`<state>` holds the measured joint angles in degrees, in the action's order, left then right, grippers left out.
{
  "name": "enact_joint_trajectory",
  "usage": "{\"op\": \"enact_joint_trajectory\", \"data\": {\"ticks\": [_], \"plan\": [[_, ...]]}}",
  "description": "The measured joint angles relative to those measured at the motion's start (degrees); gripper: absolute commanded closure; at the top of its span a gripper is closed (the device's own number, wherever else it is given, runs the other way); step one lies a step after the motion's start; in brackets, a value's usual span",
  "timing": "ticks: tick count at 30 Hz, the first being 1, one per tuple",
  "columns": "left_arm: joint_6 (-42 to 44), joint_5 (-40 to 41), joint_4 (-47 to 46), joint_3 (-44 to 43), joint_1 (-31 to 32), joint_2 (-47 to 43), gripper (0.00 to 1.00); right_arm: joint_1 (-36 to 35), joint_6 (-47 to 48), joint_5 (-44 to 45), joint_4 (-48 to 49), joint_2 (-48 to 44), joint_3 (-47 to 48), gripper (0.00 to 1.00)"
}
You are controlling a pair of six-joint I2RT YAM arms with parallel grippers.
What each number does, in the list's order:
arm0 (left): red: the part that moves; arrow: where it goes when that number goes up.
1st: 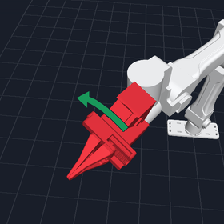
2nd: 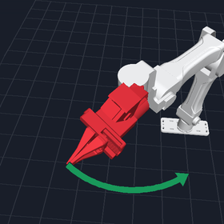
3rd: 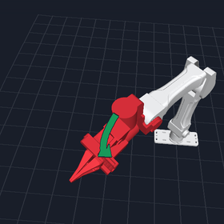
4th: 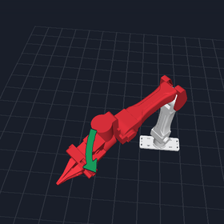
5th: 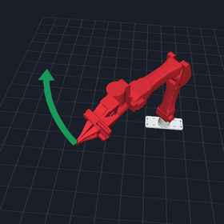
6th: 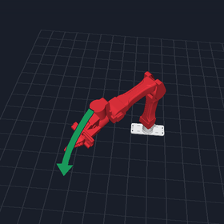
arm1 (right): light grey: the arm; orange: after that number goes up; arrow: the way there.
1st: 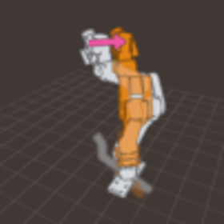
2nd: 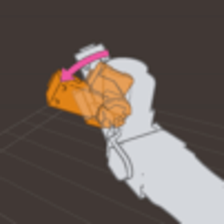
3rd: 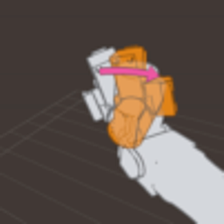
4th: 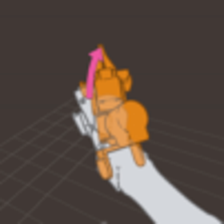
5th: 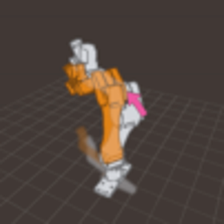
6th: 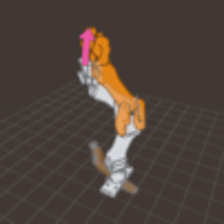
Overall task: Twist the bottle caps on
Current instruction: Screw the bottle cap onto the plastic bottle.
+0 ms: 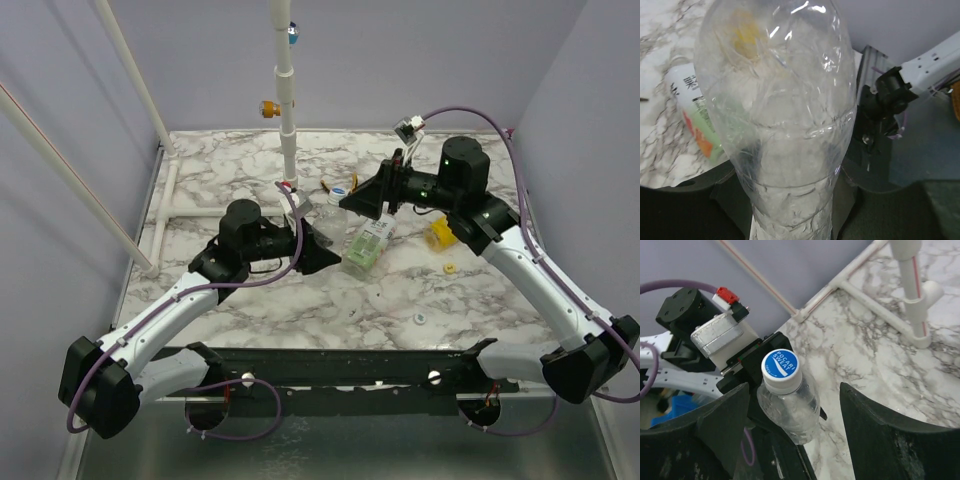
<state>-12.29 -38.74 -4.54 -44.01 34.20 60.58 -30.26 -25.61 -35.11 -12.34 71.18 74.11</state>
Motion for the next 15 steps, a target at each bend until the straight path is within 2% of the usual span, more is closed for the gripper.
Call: {"op": "enact_joint_trajectory", "data": {"ticks": [6, 15], "plan": [[-4.94, -6.91, -5.62, 1.09, -0.24, 0.0, 1.0, 0.02, -2.69, -8.46, 7.82, 1.03, -3.65, 0.42], [-8.26, -10.01, -9.01, 1.4, -0.35, 0.09, 1.0, 0.02, -10.36, -13.25, 20.48, 1.27, -7.28, 0.55]]}}
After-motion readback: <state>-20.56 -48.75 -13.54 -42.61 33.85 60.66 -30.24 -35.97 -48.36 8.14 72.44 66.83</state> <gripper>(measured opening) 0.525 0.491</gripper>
